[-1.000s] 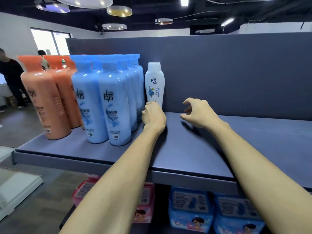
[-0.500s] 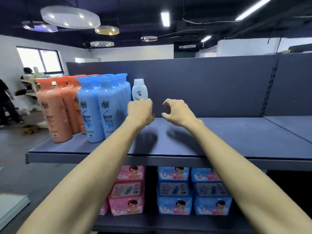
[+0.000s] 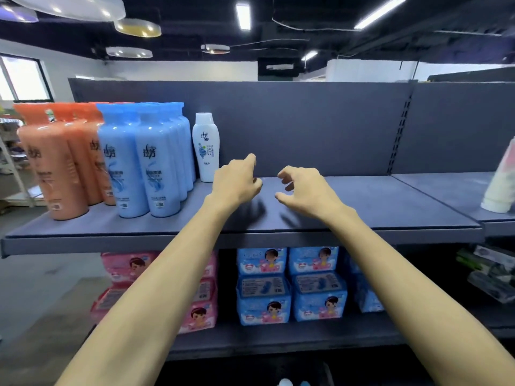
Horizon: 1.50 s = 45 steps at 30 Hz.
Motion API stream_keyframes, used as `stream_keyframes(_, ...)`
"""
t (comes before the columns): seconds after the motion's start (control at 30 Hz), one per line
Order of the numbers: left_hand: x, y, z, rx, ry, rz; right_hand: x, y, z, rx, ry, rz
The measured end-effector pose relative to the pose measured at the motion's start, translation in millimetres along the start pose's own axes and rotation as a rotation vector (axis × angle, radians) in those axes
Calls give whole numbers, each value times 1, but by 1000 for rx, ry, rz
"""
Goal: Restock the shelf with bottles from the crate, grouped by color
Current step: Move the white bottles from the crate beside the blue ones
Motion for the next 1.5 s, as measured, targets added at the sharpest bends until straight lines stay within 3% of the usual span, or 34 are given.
stream_keyframes(0.27, 13, 122, -14, 232, 534, 92, -5, 82, -4, 77, -10, -81)
stream_keyframes(0.4, 26, 171, 13, 220, 563, 79, 0, 122, 7, 90, 2, -93)
stream_keyframes(0.57, 33, 213, 81, 27, 452, 69, 33, 170, 58, -5, -39, -22)
stream_keyframes(0.9, 33, 321, 205, -413, 344, 11, 115, 273, 178, -391, -40, 299)
stream_keyframes(1.37, 53, 446, 274, -824, 256, 43, 154, 409, 286, -905, -4, 580)
stream_keyframes(1.5, 58, 464, 279, -895, 225, 55, 158, 433, 307, -966, 7, 662)
Point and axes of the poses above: each hand's wrist, its own y-axis away from the middle knuckle, its own z-axis out of the palm, x = y × z, the point moved 4 cm from there along -y, towards the middle knuckle, and after that the axes turned 8 degrees about -y, right-handed, at the moved point
